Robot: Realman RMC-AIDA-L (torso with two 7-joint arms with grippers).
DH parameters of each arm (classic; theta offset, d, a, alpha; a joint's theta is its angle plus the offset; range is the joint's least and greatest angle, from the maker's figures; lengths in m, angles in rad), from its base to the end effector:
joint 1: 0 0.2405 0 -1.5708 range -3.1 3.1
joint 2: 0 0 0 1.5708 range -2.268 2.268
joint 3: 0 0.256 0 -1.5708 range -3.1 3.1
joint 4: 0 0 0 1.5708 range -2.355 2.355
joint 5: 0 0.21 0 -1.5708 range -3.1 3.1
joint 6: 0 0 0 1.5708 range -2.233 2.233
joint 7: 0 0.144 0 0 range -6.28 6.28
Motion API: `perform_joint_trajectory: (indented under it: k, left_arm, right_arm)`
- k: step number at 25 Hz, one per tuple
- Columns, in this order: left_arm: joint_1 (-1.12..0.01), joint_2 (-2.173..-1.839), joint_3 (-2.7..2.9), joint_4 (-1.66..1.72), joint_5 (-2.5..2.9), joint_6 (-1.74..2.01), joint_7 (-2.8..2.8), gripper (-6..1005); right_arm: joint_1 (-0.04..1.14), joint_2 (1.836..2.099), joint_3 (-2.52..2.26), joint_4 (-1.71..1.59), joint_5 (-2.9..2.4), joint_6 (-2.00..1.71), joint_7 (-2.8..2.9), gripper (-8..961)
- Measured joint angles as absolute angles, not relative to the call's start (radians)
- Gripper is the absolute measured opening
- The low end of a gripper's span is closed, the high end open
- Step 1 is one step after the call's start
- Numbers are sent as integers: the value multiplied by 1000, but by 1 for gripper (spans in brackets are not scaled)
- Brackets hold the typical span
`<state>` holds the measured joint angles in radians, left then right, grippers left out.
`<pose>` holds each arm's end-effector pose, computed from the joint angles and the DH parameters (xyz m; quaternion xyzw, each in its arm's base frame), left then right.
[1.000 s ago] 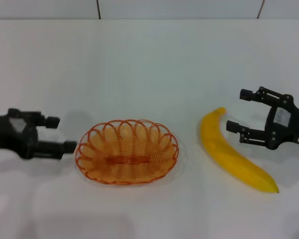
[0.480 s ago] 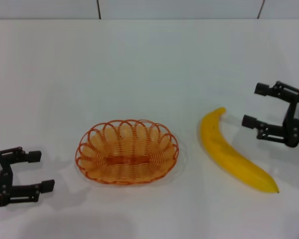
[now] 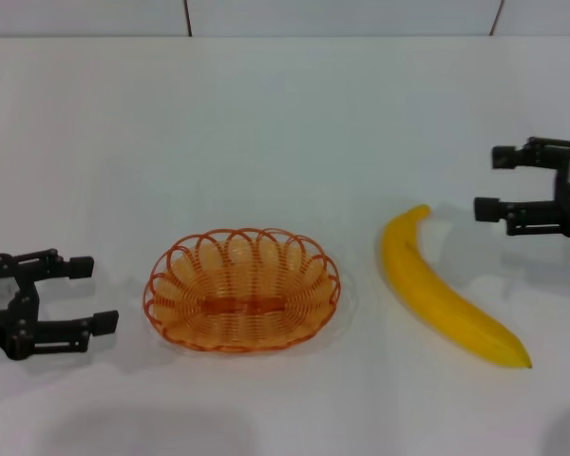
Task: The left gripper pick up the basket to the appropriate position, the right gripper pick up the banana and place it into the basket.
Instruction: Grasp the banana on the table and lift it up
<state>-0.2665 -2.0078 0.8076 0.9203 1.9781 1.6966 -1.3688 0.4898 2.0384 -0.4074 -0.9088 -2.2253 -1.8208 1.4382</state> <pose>-0.3130 0.2682 0.0522 -0.9584 -0.1887 -0.1625 0.1397 0.2889 0.3075 0.0774 -0.9438 0.2106 0.1980 0.1604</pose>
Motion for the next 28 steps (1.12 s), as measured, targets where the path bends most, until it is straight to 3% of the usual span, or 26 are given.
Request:
perform_joint_trajectory:
  k: [13,28]
  left_arm:
    - [-309,-1998,767,916,1978,1706,-1369,843]
    - [-364,-1997,765,856,1961,1707,-1342,843]
  right_arm:
    - [610,2037,-829,-1123,-2396,-1809,1967,852]
    - [647,2041,-871,-923,-2456,-1664,2111,852]
